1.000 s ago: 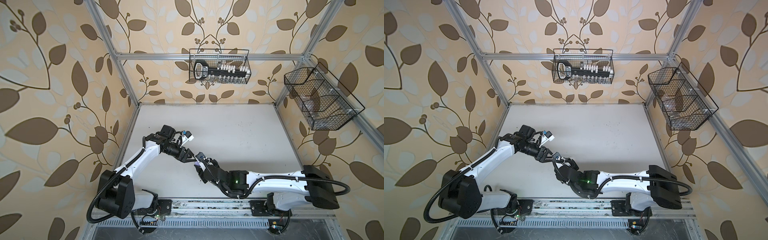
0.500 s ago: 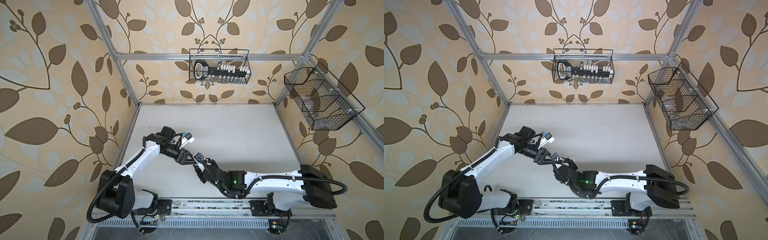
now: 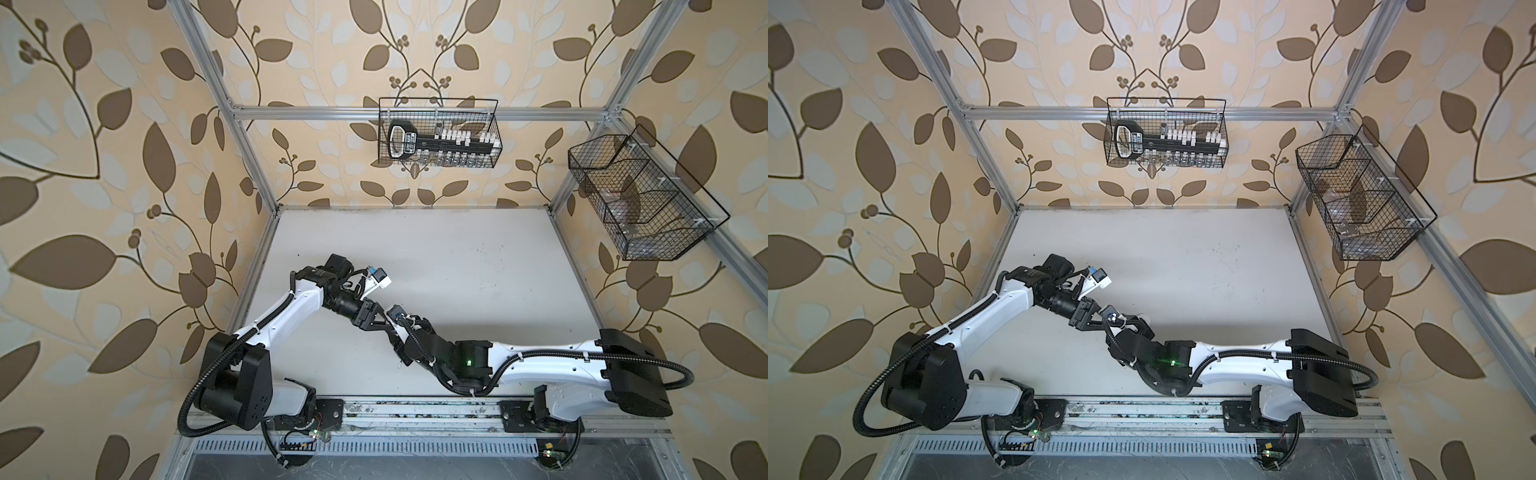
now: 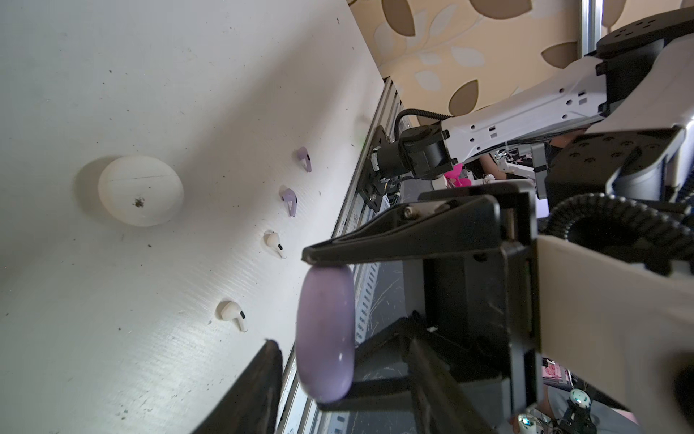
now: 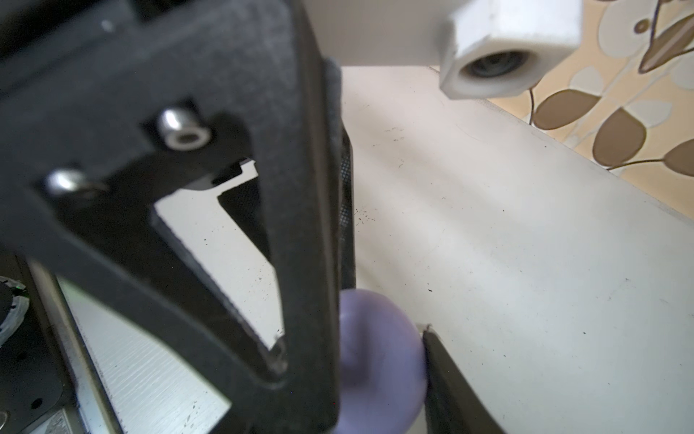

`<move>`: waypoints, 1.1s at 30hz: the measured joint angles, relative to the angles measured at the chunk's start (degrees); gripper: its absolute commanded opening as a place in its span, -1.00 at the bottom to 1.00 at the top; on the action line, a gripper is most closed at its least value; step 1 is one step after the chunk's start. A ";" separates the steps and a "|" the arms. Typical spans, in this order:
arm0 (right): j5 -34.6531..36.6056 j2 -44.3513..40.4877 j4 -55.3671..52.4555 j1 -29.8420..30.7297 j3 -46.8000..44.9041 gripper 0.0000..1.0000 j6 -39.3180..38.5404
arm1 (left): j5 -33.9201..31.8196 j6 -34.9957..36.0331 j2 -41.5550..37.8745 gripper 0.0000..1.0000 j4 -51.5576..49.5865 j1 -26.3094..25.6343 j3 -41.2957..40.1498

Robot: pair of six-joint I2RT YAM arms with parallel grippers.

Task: Insert wireless bluetooth earbuds into charging case
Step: Pass the charging case.

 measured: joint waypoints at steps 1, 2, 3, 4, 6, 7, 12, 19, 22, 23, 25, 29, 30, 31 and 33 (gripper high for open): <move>0.00 0.00 0.00 0.00 0.02 -0.29 -0.02 | 0.00 0.04 0.00 0.08 -0.04 0.00 0.00; -0.04 0.00 0.00 0.00 0.04 -0.29 -0.07 | 0.00 0.20 0.00 0.06 -0.11 -0.02 0.00; -0.15 0.00 0.00 0.00 0.07 -0.30 -0.11 | 0.00 0.37 0.00 0.01 -0.15 -0.02 0.00; -0.22 0.02 0.00 0.00 0.13 -0.30 -0.17 | 0.04 0.52 0.00 -0.04 -0.24 -0.02 0.00; -0.37 0.04 0.00 0.00 0.31 -0.30 -0.24 | 0.20 1.16 0.00 -0.09 -0.42 -0.02 0.00; -0.39 0.04 0.07 0.02 0.37 -0.30 -0.24 | 0.31 1.25 0.00 -0.09 -0.46 -0.04 0.00; -0.48 0.07 0.11 0.17 0.81 -0.31 -0.44 | 0.96 1.38 0.00 -0.11 -0.66 -0.37 0.00; -0.59 0.15 0.37 0.28 0.96 -0.36 -0.61 | 0.79 1.99 0.00 -0.27 -1.11 -0.35 0.00; -0.57 0.15 0.39 0.39 0.96 -0.36 -0.63 | 0.46 2.23 0.00 -0.30 -1.16 -0.35 0.00; -0.55 0.15 0.42 0.39 0.96 -0.36 -0.61 | 0.37 2.27 0.00 -0.31 -1.16 -0.33 0.00; -0.55 0.20 0.42 0.39 0.96 -0.36 -0.61 | 0.26 2.32 0.00 -0.33 -1.16 -0.33 0.00; -0.44 0.48 0.52 0.44 1.01 -0.36 -0.63 | -0.37 2.40 0.00 -0.36 -1.16 -0.35 0.00; -0.37 0.61 0.52 0.44 1.11 -0.36 -0.63 | -0.57 2.40 0.02 -0.37 -1.11 -0.35 0.00; -0.35 0.72 0.50 0.44 1.18 -0.36 -0.63 | -0.68 2.38 0.02 -0.37 -1.14 -0.33 0.00; -0.33 0.79 0.50 0.44 1.25 -0.36 -0.63 | -0.85 2.40 0.02 -0.38 -1.11 -0.33 0.00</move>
